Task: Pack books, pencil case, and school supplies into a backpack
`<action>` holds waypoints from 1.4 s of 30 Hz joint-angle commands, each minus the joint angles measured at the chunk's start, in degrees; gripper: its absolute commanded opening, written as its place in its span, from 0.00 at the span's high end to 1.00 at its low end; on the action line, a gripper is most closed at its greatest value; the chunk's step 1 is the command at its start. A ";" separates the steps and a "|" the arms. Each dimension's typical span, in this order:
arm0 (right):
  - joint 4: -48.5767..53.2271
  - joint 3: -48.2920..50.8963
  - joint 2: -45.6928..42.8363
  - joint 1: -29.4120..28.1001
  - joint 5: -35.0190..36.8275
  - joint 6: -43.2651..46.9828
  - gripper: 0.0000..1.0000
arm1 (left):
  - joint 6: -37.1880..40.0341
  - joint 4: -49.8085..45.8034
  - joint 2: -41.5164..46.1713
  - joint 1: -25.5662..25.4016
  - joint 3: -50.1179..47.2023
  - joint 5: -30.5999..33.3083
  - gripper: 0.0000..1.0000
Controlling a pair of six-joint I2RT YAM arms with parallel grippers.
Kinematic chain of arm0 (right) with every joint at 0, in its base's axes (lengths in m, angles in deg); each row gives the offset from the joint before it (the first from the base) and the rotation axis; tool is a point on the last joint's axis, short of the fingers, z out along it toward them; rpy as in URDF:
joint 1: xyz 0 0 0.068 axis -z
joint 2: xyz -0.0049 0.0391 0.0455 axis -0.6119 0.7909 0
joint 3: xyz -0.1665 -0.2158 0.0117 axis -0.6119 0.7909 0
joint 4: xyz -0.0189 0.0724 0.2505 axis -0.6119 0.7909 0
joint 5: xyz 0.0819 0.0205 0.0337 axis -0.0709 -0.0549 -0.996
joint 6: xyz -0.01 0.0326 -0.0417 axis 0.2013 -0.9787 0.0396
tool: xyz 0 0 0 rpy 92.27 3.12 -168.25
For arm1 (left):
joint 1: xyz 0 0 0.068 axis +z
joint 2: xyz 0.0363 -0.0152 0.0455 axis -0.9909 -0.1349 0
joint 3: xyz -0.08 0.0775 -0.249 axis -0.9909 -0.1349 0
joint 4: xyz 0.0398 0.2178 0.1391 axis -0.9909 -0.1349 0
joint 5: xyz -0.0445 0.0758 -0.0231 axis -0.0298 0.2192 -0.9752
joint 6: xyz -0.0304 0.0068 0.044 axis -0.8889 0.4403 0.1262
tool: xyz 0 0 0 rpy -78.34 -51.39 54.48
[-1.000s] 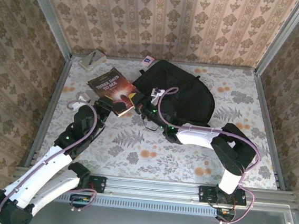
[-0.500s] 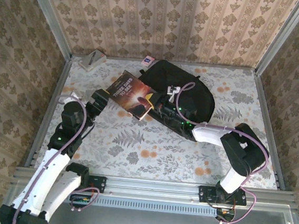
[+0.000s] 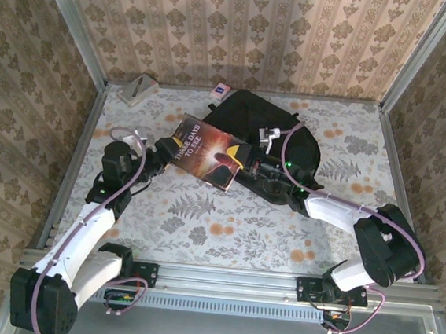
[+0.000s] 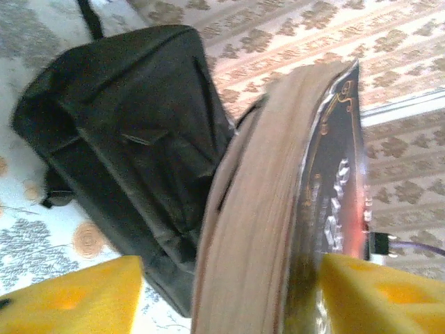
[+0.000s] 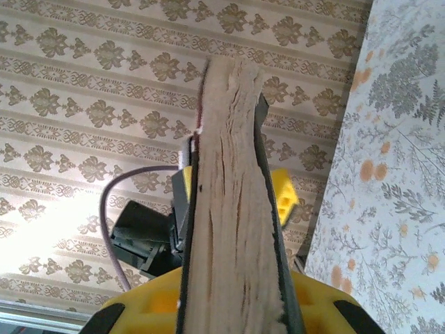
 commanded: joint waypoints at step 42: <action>71.04 -2.64 -41.60 9.25 44.61 31.57 1.00 | 35.17 -28.14 -31.22 -20.13 39.55 14.21 0.33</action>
